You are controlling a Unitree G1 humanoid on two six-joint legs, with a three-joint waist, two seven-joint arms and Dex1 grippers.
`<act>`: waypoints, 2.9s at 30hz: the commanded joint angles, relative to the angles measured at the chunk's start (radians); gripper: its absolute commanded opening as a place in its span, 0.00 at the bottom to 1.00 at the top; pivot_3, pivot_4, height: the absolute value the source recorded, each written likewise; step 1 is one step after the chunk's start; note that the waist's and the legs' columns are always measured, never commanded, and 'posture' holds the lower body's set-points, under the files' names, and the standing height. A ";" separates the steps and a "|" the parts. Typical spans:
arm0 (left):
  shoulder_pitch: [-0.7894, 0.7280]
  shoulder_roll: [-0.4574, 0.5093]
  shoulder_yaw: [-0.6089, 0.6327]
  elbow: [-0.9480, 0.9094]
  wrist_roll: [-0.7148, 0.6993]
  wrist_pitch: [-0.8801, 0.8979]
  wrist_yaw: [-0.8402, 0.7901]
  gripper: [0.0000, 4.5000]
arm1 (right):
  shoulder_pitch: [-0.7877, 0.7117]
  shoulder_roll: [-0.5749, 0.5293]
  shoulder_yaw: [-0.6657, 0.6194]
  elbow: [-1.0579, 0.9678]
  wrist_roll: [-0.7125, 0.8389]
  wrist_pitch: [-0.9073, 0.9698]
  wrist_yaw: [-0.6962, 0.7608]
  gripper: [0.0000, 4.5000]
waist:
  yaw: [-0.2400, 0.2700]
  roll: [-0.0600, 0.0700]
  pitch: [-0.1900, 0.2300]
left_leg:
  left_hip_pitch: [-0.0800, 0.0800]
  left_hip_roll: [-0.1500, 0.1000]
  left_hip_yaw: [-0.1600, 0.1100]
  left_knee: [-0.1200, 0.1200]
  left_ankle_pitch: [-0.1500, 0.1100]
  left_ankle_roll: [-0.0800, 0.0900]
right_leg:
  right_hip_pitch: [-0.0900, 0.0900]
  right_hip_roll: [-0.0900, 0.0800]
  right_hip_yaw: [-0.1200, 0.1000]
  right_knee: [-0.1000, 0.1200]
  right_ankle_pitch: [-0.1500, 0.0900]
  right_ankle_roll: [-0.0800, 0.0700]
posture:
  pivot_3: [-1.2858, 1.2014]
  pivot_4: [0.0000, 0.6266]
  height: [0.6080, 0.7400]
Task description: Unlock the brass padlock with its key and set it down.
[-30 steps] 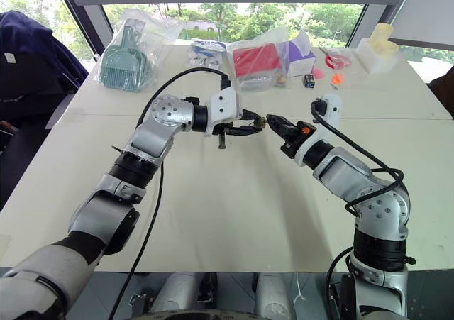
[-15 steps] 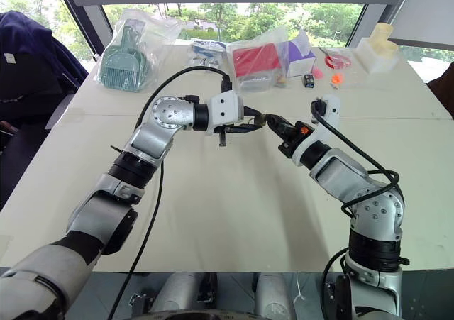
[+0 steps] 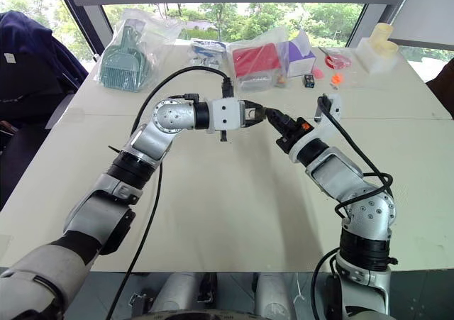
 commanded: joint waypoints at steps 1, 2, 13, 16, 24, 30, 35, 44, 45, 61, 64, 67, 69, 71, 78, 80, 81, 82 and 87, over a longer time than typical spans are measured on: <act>-0.029 -0.012 0.017 -0.047 0.018 -0.105 0.098 0.15 | -0.010 0.034 -0.004 0.036 0.067 -0.031 -0.072 0.01 | -0.001 0.000 0.000 | 0.000 0.000 0.000 0.000 0.000 0.000 | 0.000 0.000 0.000 0.000 0.000 0.000 | 0.52 0.24 1.00; -0.028 -0.009 0.013 -0.045 0.037 -0.134 0.125 0.15 | -0.015 0.049 -0.009 0.044 0.089 -0.047 -0.094 0.01 | -0.001 0.000 0.000 | 0.000 0.000 0.000 0.000 0.000 0.000 | 0.000 0.000 0.000 0.000 0.000 0.000 | 0.52 0.24 1.00; -0.027 0.023 -0.029 -0.037 0.290 -0.309 0.430 0.15 | -0.064 0.165 -0.026 0.106 0.239 -0.216 -0.290 0.01 | 0.000 0.000 0.000 | 0.000 0.000 0.001 -0.001 0.000 -0.001 | 0.000 0.000 0.000 0.000 0.001 0.002 | 0.52 0.24 1.00; -0.031 0.030 -0.044 -0.036 0.346 -0.340 0.503 0.15 | -0.069 0.182 -0.028 0.119 0.264 -0.252 -0.335 0.01 | -0.002 0.000 0.000 | 0.000 0.000 0.001 -0.001 0.000 -0.001 | 0.001 0.000 0.000 0.000 0.002 0.003 | 0.52 0.24 1.00; -0.037 0.030 -0.063 0.063 0.192 -0.312 0.286 0.15 | -0.048 -0.020 0.018 0.061 0.071 -0.182 -0.076 0.19 | 0.001 0.001 0.000 | 0.000 0.000 0.002 -0.001 0.001 -0.001 | 0.001 0.000 0.000 0.000 0.002 0.003 | 0.52 0.24 1.00; -0.087 0.038 -0.045 0.137 0.144 -0.318 0.250 0.15 | 0.001 -0.245 0.051 0.022 -0.041 -0.072 0.246 0.83 | -0.003 0.001 0.000 | 0.001 0.001 0.003 -0.002 0.000 -0.001 | 0.000 0.000 0.001 -0.001 0.002 0.003 | 0.52 0.24 1.00; -0.093 0.039 -0.040 0.143 0.133 -0.332 0.261 0.15 | 0.007 -0.308 0.060 0.028 -0.099 -0.028 0.336 0.83 | -0.001 0.001 0.000 | 0.001 0.002 0.002 -0.002 0.000 -0.001 | 0.000 0.002 0.001 -0.001 0.002 0.003 | 0.52 0.24 1.00; -0.063 0.042 -0.043 0.091 0.115 -0.344 0.254 0.15 | -0.025 -0.272 0.070 0.067 -0.147 -0.004 0.385 0.83 | 0.002 0.001 0.000 | 0.001 0.002 0.002 -0.001 0.000 -0.001 | 0.000 0.001 0.001 -0.001 0.002 0.003 | 0.52 0.24 1.00; -0.058 0.044 -0.045 0.083 0.112 -0.345 0.248 0.15 | -0.032 -0.267 0.070 0.075 -0.153 -0.006 0.390 0.83 | 0.000 0.001 0.000 | 0.001 0.002 0.002 -0.001 0.000 -0.001 | 0.000 0.001 0.001 -0.001 0.002 0.003 | 0.52 0.24 1.00; -0.014 0.049 -0.044 0.009 0.091 -0.325 0.217 0.15 | -0.053 -0.208 0.046 0.098 -0.192 0.016 0.408 0.06 | 0.001 0.001 0.000 | 0.001 0.002 0.002 -0.001 0.001 -0.001 | 0.000 0.001 0.001 -0.001 0.002 0.003 | 0.52 0.24 1.00; -0.007 0.053 -0.044 0.001 0.073 -0.302 0.184 0.15 | -0.050 -0.201 0.048 0.094 -0.200 0.025 0.403 0.02 | 0.000 0.001 0.000 | 0.001 0.002 0.002 -0.001 0.001 -0.001 | 0.000 0.001 0.001 -0.001 0.002 0.003 | 0.52 0.24 1.00; 0.003 0.059 -0.044 -0.011 0.034 -0.263 0.124 0.57 | -0.050 -0.193 0.043 0.095 -0.207 0.027 0.393 0.02 | 0.000 0.001 0.000 | 0.001 0.002 0.002 -0.001 0.001 -0.001 | 0.000 0.001 0.001 -0.001 0.002 0.003 | 0.52 0.24 1.00; 0.012 0.063 -0.032 -0.024 -0.018 -0.196 0.071 0.81 | -0.053 -0.189 0.037 0.102 -0.213 0.024 0.388 0.02 | 0.001 0.001 0.000 | 0.001 0.002 0.002 -0.001 0.001 -0.001 | 0.000 0.001 0.001 -0.001 0.002 0.003 | 0.52 0.24 1.00; 0.032 0.076 0.016 -0.057 -0.142 -0.035 -0.024 0.91 | -0.052 -0.190 0.028 0.109 -0.225 0.019 0.386 0.02 | -0.002 0.001 0.000 | 0.001 0.002 0.002 -0.001 0.001 -0.002 | 0.000 0.001 0.001 -0.001 0.002 0.003 | 0.52 0.24 1.00; -0.052 0.044 0.180 0.014 -0.349 0.430 -0.065 0.91 | -0.067 -0.187 0.017 0.118 -0.252 0.024 0.404 0.02 | -0.001 0.001 0.000 | 0.001 0.002 0.001 -0.001 0.002 -0.003 | 0.000 0.002 0.001 0.000 0.002 0.003 | 0.52 0.24 1.00; -0.073 0.018 0.196 0.053 -0.364 0.451 -0.070 0.91 | -0.075 -0.184 0.018 0.118 -0.252 0.026 0.405 0.02 | 0.002 0.001 0.000 | 0.001 0.001 0.001 -0.001 0.002 -0.003 | 0.001 0.002 0.001 0.000 0.002 0.003 | 0.52 0.24 1.00; -0.078 0.008 0.199 0.066 -0.368 0.457 -0.077 0.91 | -0.078 -0.182 0.018 0.118 -0.253 0.027 0.405 0.02 | 0.002 0.001 0.000 | 0.001 0.001 0.001 -0.001 0.002 -0.003 | 0.001 0.002 0.001 0.000 0.002 0.003 | 0.52 0.24 1.00; -0.085 -0.011 0.197 0.098 -0.372 0.451 -0.093 0.91 | -0.083 -0.180 0.018 0.118 -0.254 0.026 0.405 0.02 | 0.001 0.001 0.000 | 0.001 0.001 0.001 -0.001 0.002 -0.003 | 0.002 0.002 0.001 0.000 0.002 0.003 | 0.52 0.24 1.00; -0.129 -0.058 0.208 0.198 -0.390 0.451 -0.167 0.91 | -0.099 -0.170 0.021 0.116 -0.264 0.026 0.401 0.02 | -0.002 0.001 0.000 | 0.001 0.001 0.001 -0.001 0.002 -0.003 | 0.002 0.002 0.001 0.000 0.002 0.003 | 0.52 0.24 1.00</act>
